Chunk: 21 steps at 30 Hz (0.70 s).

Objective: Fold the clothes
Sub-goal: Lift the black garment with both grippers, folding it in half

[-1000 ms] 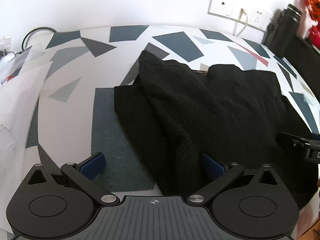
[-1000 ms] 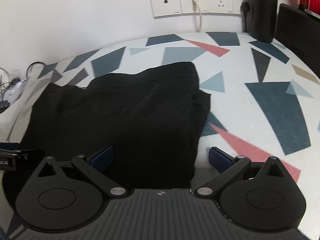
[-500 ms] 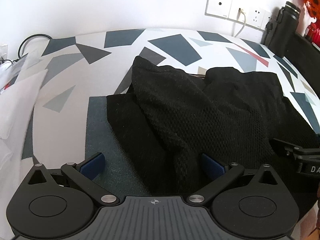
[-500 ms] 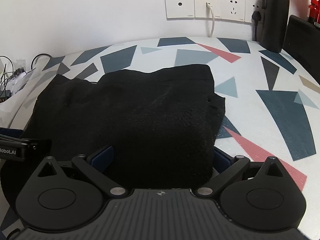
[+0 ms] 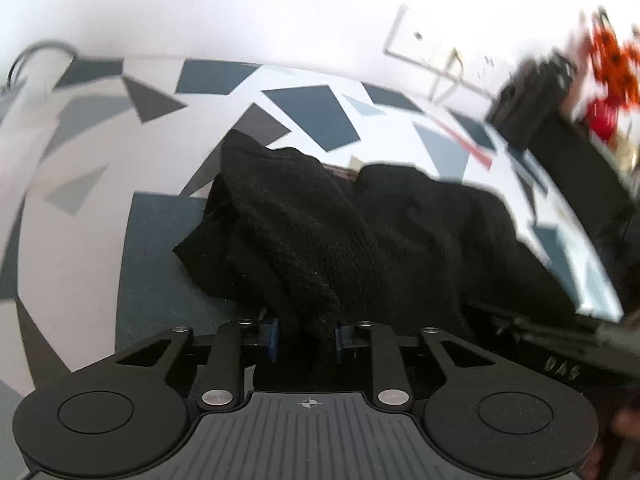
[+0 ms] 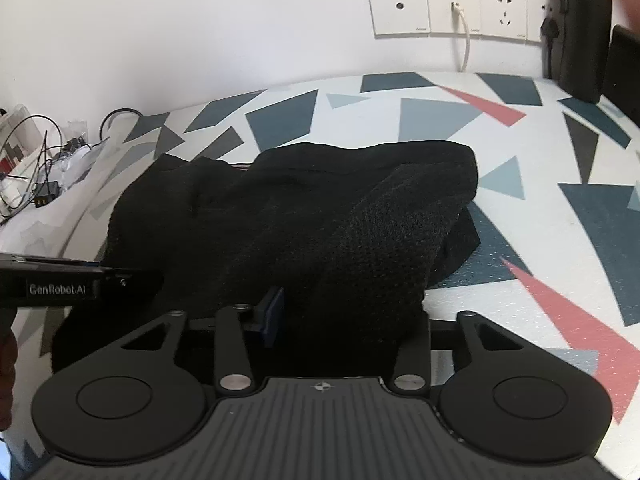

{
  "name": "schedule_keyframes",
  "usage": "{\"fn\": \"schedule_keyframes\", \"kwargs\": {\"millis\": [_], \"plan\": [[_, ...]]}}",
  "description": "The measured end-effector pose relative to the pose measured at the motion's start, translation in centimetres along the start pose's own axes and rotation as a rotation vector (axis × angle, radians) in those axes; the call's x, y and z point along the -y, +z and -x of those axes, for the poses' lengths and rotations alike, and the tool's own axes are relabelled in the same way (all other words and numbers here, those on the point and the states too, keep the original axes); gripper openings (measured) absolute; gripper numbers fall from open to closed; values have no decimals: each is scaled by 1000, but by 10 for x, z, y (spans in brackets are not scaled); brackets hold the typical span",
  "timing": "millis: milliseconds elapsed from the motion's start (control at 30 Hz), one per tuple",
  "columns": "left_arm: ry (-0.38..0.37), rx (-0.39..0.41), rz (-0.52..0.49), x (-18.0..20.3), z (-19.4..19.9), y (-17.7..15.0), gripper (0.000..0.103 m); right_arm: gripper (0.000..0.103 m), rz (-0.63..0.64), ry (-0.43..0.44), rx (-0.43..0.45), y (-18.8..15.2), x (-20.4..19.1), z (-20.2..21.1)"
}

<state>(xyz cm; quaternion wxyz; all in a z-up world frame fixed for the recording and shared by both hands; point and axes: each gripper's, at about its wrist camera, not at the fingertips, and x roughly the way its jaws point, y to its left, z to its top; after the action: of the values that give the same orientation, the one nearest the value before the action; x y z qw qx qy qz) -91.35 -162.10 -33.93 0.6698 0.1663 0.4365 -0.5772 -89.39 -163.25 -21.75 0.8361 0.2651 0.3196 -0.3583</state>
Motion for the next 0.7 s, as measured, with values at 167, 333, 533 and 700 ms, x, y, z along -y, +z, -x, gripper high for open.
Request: {"fn": "schedule_keyframes", "kwargs": {"millis": [167,333,533,700], "plan": [[22,28,45,-11,19,1,16,26,-39,80,-20,2,-4,-3],[69,35,92,-24,40,-1,15,24,14,112,-19,4,-35,-4],[102,61,116,-34,69,-13,15,23,134,210,-5,13,-78,2],[140,58,151,-47,87,-28,15,23,226,258,-38,10,-110,0]]}}
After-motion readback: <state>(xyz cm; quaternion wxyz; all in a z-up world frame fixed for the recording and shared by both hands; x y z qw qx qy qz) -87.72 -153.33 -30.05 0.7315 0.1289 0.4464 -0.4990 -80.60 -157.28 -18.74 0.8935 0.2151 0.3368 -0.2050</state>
